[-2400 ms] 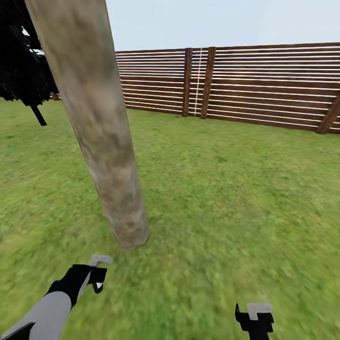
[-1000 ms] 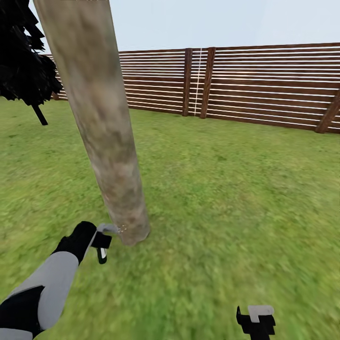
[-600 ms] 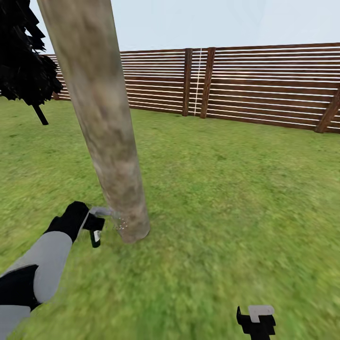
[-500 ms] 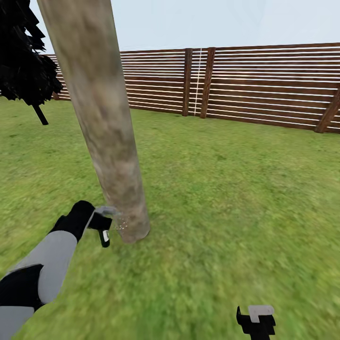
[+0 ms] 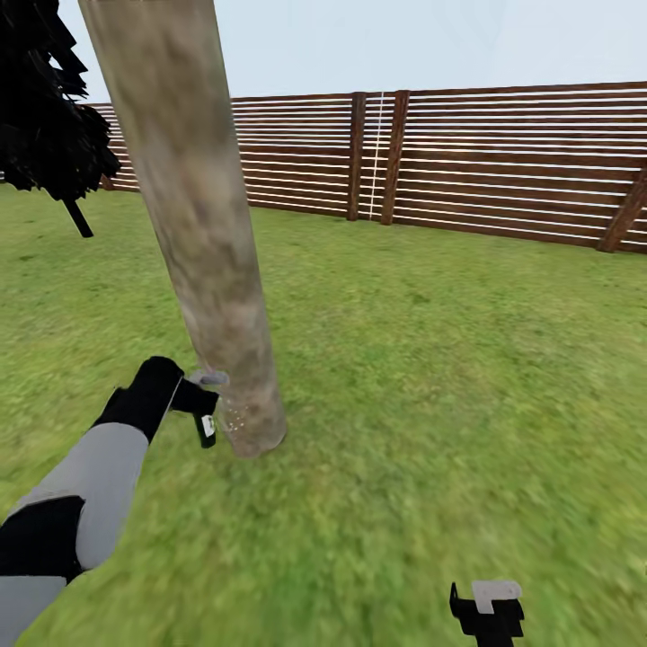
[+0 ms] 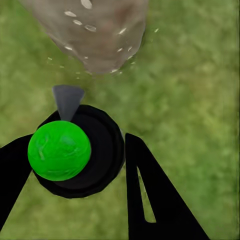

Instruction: In the garden, pick up the pesticide atomizer on the floor and spray pesticide onto both trees until each tree trunk is fully covered.

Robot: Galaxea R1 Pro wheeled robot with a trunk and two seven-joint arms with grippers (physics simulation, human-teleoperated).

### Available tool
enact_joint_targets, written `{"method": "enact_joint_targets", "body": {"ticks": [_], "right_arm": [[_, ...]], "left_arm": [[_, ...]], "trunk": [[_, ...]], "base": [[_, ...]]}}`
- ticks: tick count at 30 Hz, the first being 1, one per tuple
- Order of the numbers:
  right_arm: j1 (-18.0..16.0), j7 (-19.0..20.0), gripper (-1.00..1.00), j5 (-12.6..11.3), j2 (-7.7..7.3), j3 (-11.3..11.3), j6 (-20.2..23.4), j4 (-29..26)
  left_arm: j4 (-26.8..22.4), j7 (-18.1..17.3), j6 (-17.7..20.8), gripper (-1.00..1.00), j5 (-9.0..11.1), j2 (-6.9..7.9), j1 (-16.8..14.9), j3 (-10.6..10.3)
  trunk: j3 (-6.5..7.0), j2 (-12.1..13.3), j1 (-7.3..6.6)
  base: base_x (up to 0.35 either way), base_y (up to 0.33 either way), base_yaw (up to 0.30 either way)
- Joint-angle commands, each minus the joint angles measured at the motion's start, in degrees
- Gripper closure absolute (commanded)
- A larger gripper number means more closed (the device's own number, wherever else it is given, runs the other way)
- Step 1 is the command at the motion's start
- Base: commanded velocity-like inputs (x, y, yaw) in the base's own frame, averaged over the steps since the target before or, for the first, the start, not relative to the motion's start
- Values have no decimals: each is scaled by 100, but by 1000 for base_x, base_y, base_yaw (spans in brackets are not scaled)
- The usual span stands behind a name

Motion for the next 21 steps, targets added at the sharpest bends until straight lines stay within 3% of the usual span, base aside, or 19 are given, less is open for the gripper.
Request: {"method": "enact_joint_targets", "body": {"ticks": [1, 4, 5, 6, 7, 8, 9, 11, 12, 21], "right_arm": [[-3, -59, -100, 58, 0, 28, 13, 4], [-3, -59, -100, 58, 0, 27, 13, 7], [-3, -59, -100, 58, 0, 27, 13, 5], [-3, -59, -100, 58, 0, 25, 13, 7], [-3, -59, -100, 58, 0, 24, 13, 5], [-3, -59, -100, 57, 0, 26, 13, 5], [-4, -59, -100, 57, 0, 27, 13, 4], [-3, -59, -100, 58, 6, 29, 13, 4], [-3, -59, -100, 58, 7, 29, 13, 4], [-3, -55, -100, 58, 8, 29, 14, 4]], "left_arm": [[-214, -57, 247, 100, -91, -70, -107, -22], [-341, -54, 386, 100, -121, 2, -198, -50], [-354, -59, 395, 100, -129, 156, -207, -46], [-359, -66, 411, 100, -105, 422, -215, -41], [-361, -68, 415, 100, -96, 544, -215, -45], [-362, -69, 409, 100, -100, 570, -208, -50], [-362, -70, 413, 100, -101, 566, -200, -81], [-364, -71, 448, 100, -81, 450, -163, -392], [-367, -71, 457, 100, -78, 415, -151, -432], [-365, -62, 454, 100, -84, 388, -125, -423]], "trunk": [[-6, -2, -1], [-6, -2, -1], [-6, -2, -1], [-6, -2, -1], [-6, -2, -1], [-6, -2, -1], [-6, -2, -1], [-6, -2, -1], [-6, -2, -1], [-6, -2, -1]], "base": [[-13, 0, 0], [-4, 0, 0], [0, 0, 0], [0, 0, 0], [0, 0, 0], [0, 0, 0], [0, 0, 0], [0, -6, 0], [0, -143, 0], [4, -253, 0]]}}
